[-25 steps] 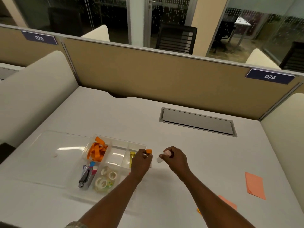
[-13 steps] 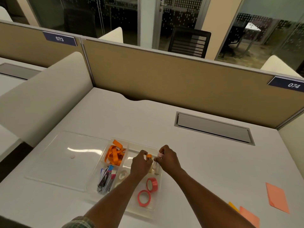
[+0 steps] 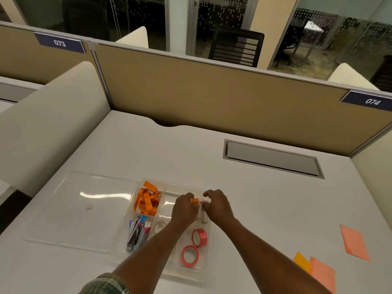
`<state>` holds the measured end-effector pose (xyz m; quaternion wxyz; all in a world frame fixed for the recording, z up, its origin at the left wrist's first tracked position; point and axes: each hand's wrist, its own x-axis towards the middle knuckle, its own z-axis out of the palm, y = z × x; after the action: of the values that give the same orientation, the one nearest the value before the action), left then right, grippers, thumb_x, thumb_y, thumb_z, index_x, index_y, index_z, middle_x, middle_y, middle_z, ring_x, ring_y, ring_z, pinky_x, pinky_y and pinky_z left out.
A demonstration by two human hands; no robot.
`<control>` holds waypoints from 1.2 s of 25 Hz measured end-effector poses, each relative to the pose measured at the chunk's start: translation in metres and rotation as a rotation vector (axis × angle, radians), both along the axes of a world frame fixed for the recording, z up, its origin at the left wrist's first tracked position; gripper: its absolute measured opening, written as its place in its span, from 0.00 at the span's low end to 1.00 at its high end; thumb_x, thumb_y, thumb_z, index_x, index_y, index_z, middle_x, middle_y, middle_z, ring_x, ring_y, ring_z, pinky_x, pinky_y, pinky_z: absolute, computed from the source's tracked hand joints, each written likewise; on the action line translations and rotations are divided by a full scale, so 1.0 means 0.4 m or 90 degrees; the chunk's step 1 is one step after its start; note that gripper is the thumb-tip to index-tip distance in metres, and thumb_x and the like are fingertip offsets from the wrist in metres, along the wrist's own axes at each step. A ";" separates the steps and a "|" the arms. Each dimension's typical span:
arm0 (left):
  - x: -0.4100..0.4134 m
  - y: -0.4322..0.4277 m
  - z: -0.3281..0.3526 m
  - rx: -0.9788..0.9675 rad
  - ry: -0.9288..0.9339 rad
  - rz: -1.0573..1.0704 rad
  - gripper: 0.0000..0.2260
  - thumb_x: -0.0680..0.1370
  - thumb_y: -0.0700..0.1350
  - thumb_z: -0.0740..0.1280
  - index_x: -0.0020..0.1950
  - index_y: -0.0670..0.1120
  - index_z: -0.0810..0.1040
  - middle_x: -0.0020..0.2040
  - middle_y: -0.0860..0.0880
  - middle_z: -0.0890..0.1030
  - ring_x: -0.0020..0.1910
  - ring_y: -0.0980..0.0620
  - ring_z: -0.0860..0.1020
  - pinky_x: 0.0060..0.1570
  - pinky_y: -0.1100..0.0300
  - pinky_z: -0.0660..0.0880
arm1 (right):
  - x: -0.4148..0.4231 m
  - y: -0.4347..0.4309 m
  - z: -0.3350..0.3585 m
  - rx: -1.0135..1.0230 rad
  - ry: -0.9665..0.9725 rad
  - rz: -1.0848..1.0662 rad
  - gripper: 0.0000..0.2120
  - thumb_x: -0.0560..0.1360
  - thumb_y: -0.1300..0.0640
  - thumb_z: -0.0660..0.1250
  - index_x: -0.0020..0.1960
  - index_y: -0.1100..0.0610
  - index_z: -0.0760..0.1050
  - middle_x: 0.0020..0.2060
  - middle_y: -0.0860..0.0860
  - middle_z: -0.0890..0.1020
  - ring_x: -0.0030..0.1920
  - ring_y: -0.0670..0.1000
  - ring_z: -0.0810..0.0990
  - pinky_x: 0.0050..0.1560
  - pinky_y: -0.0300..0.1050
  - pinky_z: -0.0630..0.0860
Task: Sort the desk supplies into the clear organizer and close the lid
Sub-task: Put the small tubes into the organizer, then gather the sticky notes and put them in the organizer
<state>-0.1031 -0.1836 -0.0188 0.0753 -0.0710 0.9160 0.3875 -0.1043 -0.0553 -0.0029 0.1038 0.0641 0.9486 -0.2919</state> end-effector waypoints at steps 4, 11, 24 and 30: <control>0.003 0.012 0.014 -0.011 0.012 -0.013 0.14 0.75 0.52 0.70 0.56 0.45 0.80 0.52 0.47 0.82 0.48 0.50 0.80 0.45 0.63 0.73 | 0.028 0.031 0.005 -0.011 0.030 -0.007 0.13 0.76 0.46 0.68 0.58 0.50 0.78 0.55 0.50 0.78 0.52 0.49 0.80 0.51 0.42 0.73; 0.044 0.138 0.040 0.018 0.026 -0.099 0.06 0.73 0.46 0.68 0.47 0.46 0.81 0.44 0.48 0.82 0.43 0.51 0.79 0.44 0.61 0.71 | 0.118 0.166 0.010 -0.018 0.048 -0.048 0.13 0.76 0.46 0.68 0.57 0.50 0.78 0.54 0.49 0.78 0.46 0.48 0.81 0.50 0.44 0.76; 0.204 0.547 0.011 -0.027 -0.064 -0.289 0.07 0.73 0.52 0.69 0.45 0.49 0.80 0.42 0.51 0.80 0.43 0.52 0.78 0.44 0.59 0.72 | 0.377 0.630 -0.009 -0.017 0.029 -0.201 0.11 0.75 0.51 0.69 0.56 0.53 0.78 0.51 0.52 0.79 0.43 0.50 0.80 0.48 0.44 0.73; 0.264 0.704 -0.024 -0.095 -0.094 -0.433 0.20 0.72 0.56 0.71 0.60 0.49 0.75 0.53 0.47 0.77 0.53 0.49 0.77 0.50 0.57 0.74 | 0.465 0.811 -0.034 0.051 -0.071 -0.252 0.17 0.76 0.49 0.67 0.64 0.52 0.73 0.59 0.55 0.76 0.57 0.54 0.78 0.56 0.48 0.74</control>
<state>0.0026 0.0980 -0.0284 0.2603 0.2050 0.9053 0.2660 0.0818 0.2690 -0.0166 0.0941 0.2696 0.9212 -0.2643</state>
